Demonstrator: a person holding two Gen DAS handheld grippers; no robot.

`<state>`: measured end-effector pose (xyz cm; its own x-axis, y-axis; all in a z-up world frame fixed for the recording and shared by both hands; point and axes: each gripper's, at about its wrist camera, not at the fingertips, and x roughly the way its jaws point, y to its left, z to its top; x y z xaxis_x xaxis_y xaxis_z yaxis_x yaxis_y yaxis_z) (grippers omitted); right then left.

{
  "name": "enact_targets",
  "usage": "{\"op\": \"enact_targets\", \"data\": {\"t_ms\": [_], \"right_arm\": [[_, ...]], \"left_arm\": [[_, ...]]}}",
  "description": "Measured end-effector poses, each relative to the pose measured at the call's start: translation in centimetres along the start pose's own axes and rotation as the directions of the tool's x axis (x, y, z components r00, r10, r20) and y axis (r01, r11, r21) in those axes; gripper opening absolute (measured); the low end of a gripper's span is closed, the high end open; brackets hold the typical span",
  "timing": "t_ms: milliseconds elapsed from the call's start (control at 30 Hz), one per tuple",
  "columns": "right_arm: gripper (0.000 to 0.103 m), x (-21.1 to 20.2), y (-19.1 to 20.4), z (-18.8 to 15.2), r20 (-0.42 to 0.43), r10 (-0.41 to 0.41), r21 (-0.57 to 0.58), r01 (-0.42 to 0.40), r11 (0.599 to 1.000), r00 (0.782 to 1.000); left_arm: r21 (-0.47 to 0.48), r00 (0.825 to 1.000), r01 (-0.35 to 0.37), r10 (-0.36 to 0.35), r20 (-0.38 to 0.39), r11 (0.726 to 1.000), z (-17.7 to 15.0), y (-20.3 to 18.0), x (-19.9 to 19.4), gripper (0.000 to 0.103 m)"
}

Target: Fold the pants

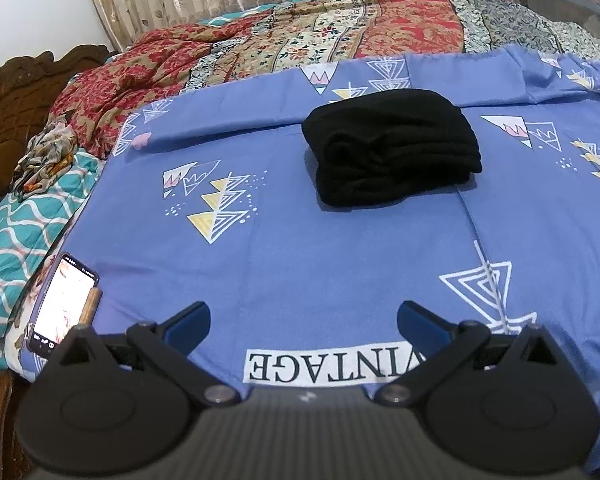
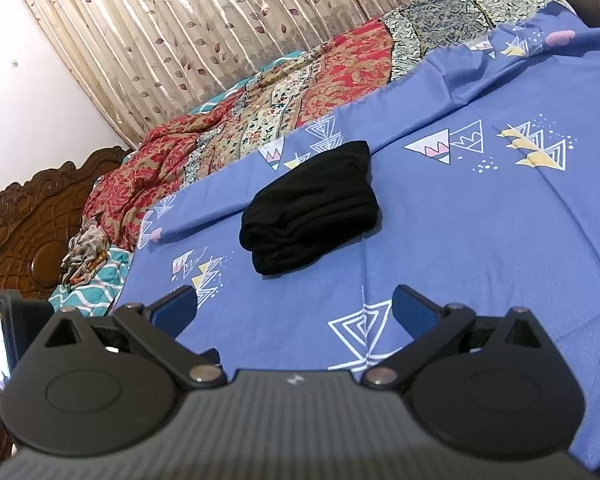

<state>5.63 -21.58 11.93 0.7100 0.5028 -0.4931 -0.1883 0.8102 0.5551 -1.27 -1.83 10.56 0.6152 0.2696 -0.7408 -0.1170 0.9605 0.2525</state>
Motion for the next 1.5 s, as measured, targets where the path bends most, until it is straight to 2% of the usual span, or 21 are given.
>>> {"op": "enact_targets", "data": {"t_ms": [533,1500], "right_arm": [[0.103,-0.1,-1.8,0.3,0.007,0.005,0.055,-0.006,0.998,1.0],[0.103,1.0,-4.0,1.4,-0.005,0.01,0.115,-0.009,0.993,1.0]], "left_arm": [[0.063,1.0,0.01,-0.008,-0.022,0.998,0.7,-2.4,0.2,0.103],[0.084,0.993,0.056,-0.046,-0.109,0.995,2.6,-4.6,2.2,0.103]]}}
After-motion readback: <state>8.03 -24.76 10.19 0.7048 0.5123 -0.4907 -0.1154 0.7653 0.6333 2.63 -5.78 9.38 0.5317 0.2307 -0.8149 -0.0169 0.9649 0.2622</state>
